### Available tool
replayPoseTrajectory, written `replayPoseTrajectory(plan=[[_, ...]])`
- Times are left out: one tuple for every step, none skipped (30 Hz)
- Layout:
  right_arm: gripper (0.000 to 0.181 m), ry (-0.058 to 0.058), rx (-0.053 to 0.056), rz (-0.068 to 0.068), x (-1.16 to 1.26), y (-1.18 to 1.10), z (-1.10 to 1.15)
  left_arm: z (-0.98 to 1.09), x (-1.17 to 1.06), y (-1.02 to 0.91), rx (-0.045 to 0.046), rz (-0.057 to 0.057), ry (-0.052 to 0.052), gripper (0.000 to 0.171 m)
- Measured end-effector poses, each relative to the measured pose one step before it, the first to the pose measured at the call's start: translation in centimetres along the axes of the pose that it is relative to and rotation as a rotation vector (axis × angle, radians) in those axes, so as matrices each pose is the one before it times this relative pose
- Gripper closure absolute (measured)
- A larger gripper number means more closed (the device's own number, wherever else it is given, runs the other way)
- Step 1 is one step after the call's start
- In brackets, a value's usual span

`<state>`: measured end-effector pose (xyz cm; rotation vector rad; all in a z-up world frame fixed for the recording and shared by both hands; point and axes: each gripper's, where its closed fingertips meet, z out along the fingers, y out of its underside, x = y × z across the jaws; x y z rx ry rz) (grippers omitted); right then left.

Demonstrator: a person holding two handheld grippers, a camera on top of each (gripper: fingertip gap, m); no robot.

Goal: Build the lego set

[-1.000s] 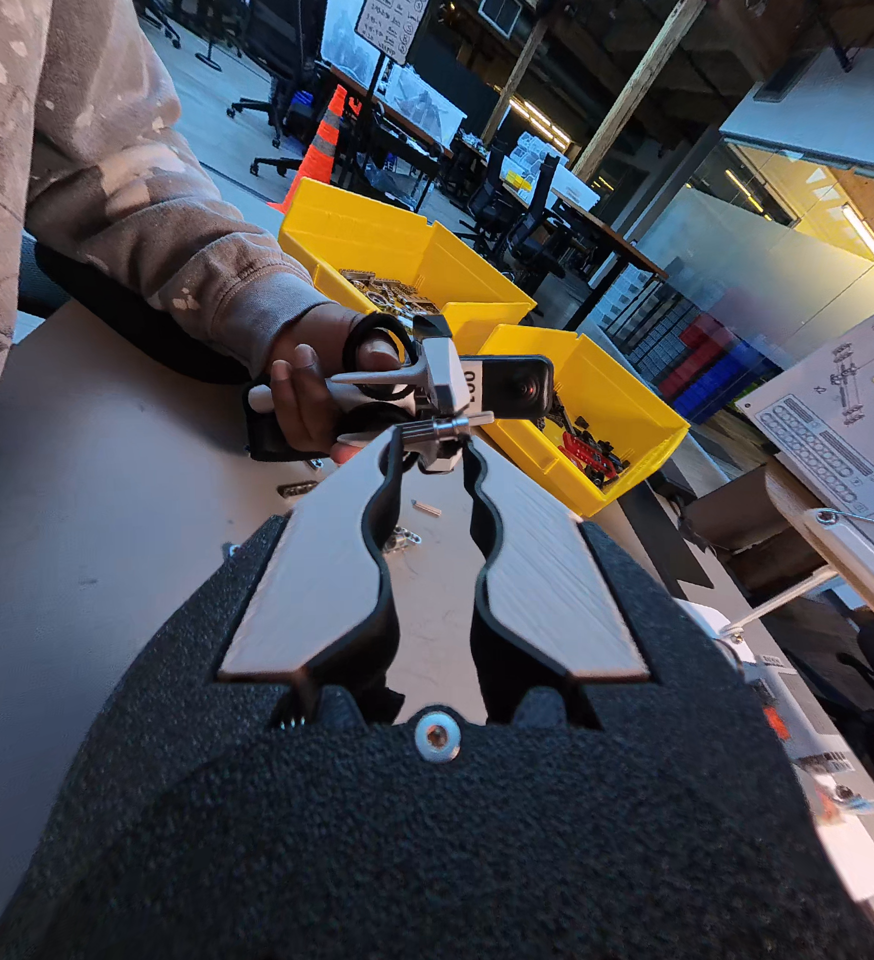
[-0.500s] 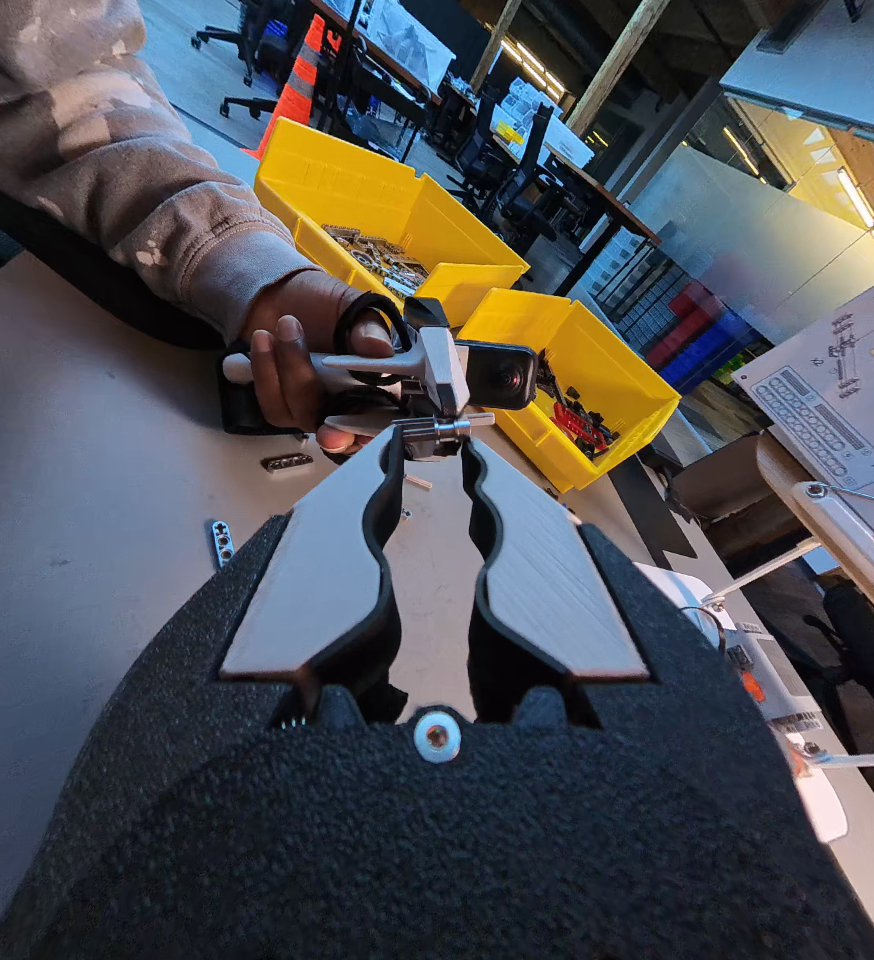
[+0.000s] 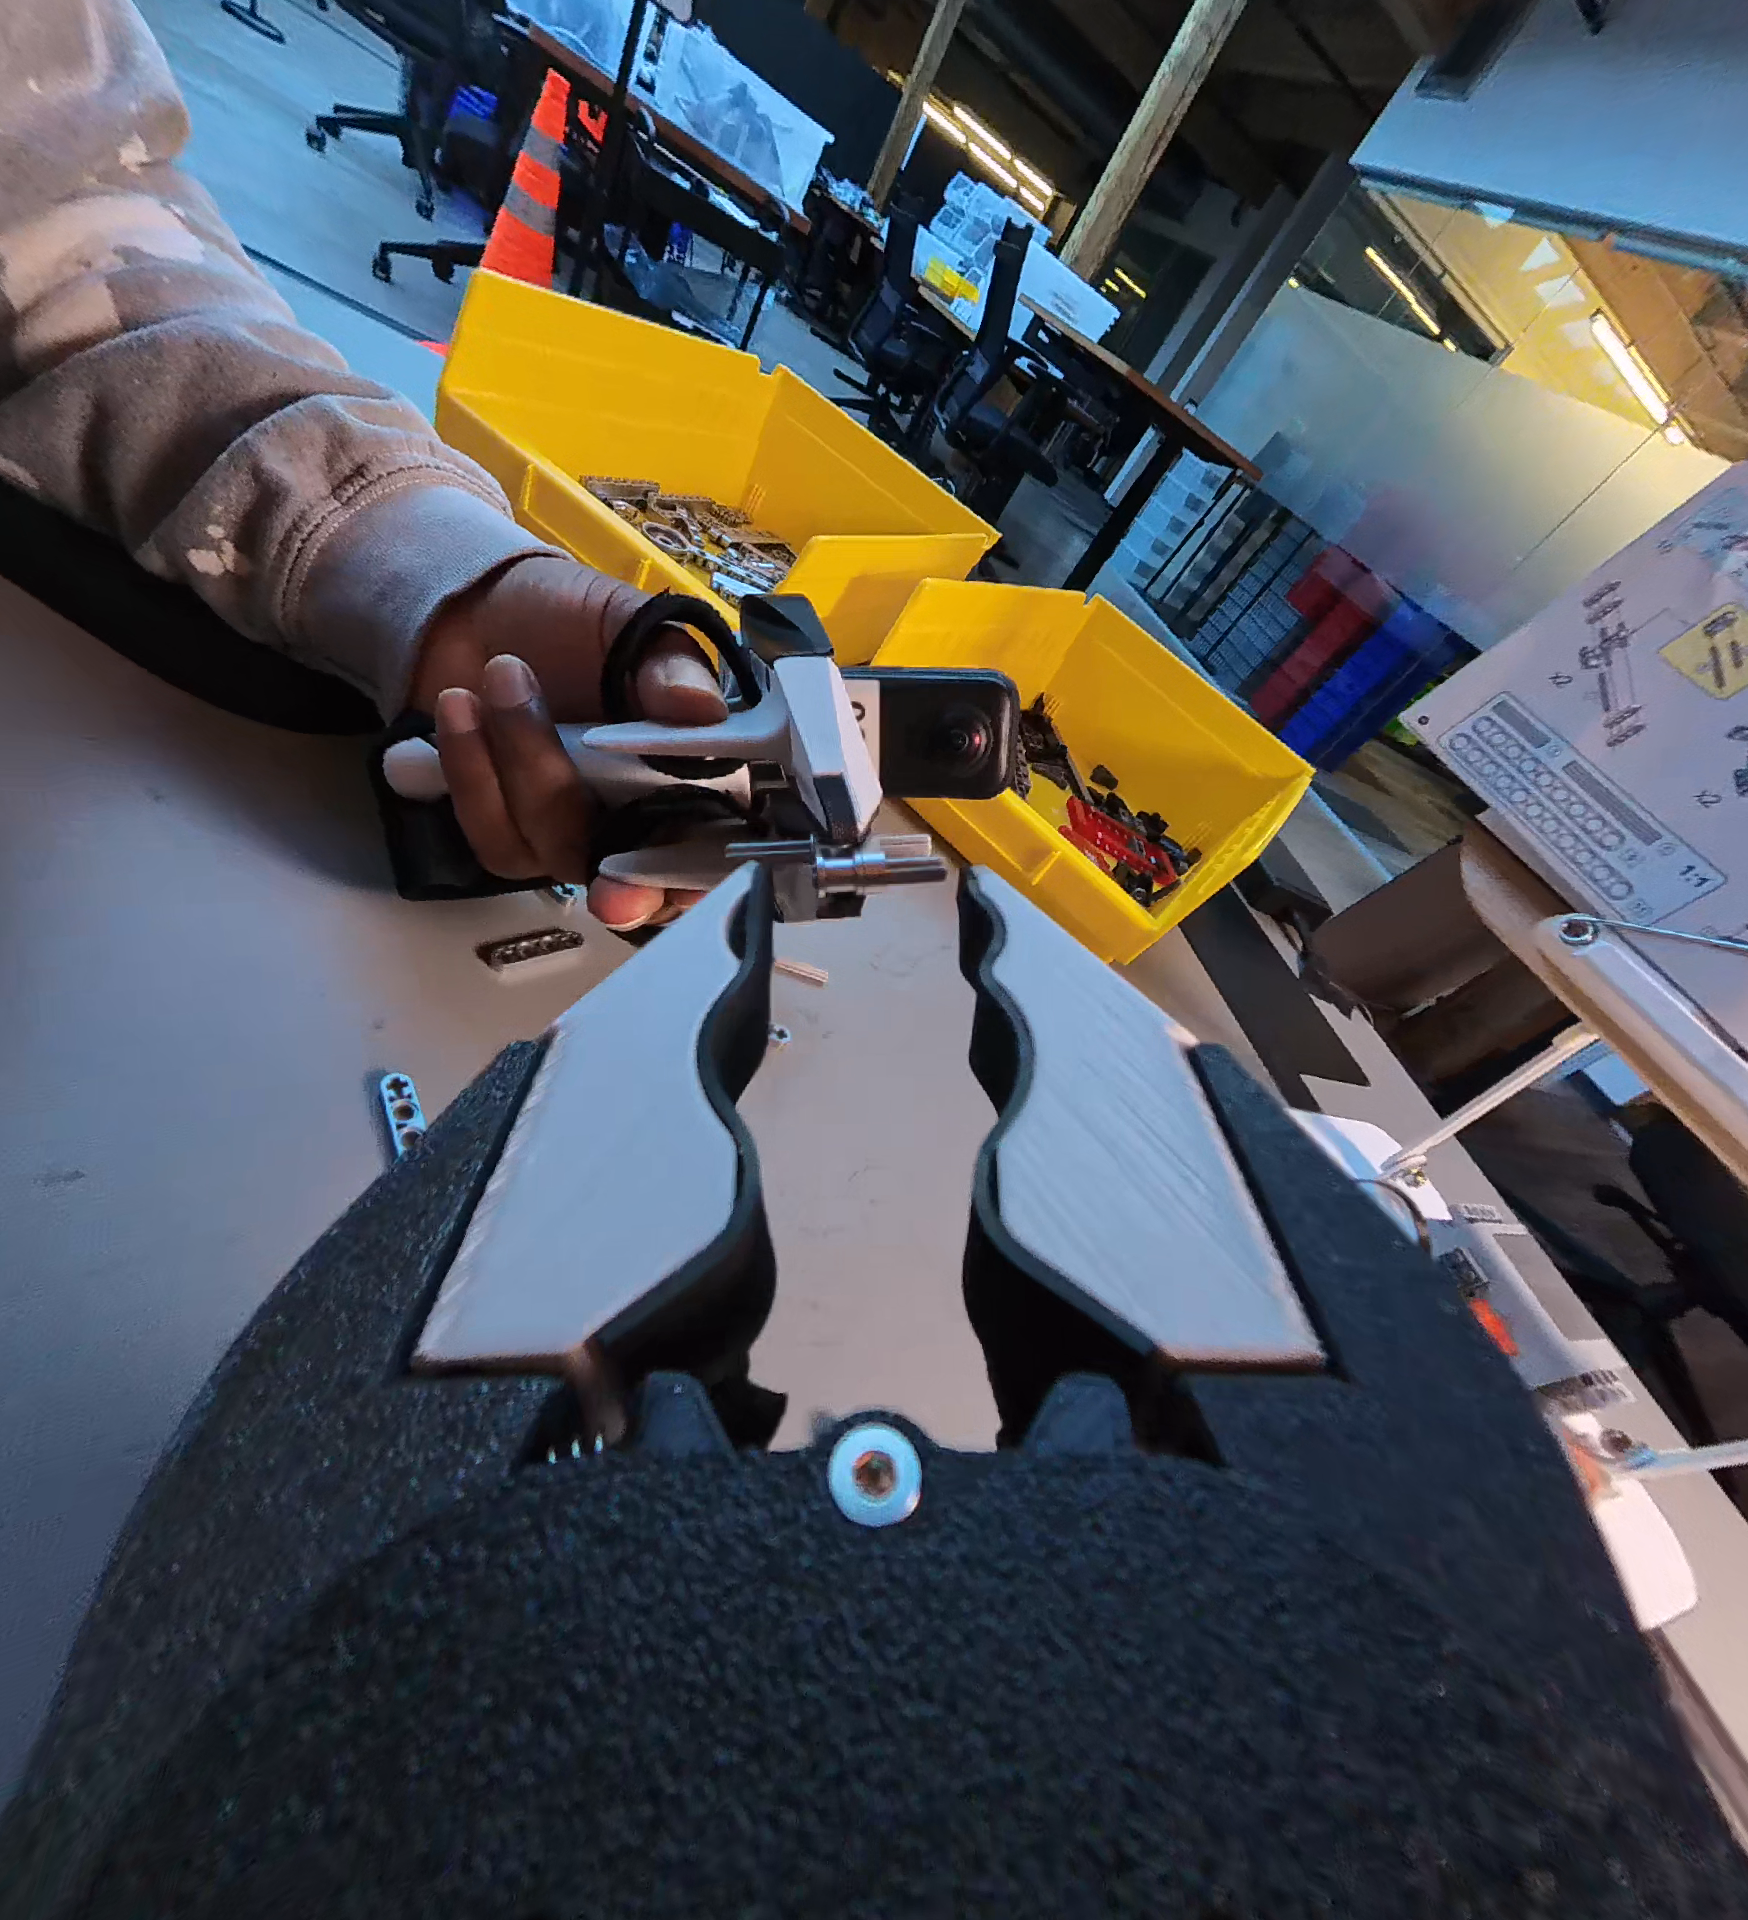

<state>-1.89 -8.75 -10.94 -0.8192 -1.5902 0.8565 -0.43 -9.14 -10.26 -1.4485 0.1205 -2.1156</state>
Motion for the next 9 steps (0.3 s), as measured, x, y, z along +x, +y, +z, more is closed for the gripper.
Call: replayPoseTrajectory(plan=[[0.154, 0.0075, 0.0096, -0.0091, 0.043, -0.207, -0.07, -0.017, -0.106, -0.003, 0.00084, 0.0019, -0.0077, 0.166], [0.156, 0.0087, 0.0159, 0.004, 0.093, -0.33, -0.038, 0.012, -0.109, 0.05, -0.00071, -0.0007, -0.0055, 0.165], [0.158, 0.0, 0.0025, 0.0105, 0.042, -0.117, -0.003, 0.03, -0.068, 0.043, 0.00038, -0.0011, -0.0035, 0.166], [0.159, -0.0033, -0.003, 0.0021, 0.022, 0.018, -0.014, 0.025, -0.04, -0.009, 0.00293, -0.0003, -0.0021, 0.166], [0.159, -0.0019, -0.0036, -0.0001, 0.006, 0.042, 0.0, 0.003, -0.038, -0.02, 0.00236, 0.0015, -0.0028, 0.166], [0.159, -0.002, -0.0052, 0.0028, 0.02, 0.046, 0.012, -0.012, -0.02, -0.028, 0.00281, -0.0003, -0.0004, 0.166], [0.159, -0.0015, -0.0002, 0.0056, 0.033, -0.017, 0.004, 0.016, 0.034, -0.046, 0.00497, -0.0026, 0.0031, 0.166], [0.159, 0.0006, 0.0042, 0.0114, 0.051, -0.058, 0.0, 0.028, 0.055, -0.067, 0.00615, -0.0025, 0.0041, 0.166], [0.159, 0.0004, 0.0052, 0.0071, 0.043, -0.056, -0.007, 0.015, 0.033, -0.046, 0.00415, -0.0003, 0.0013, 0.166]])
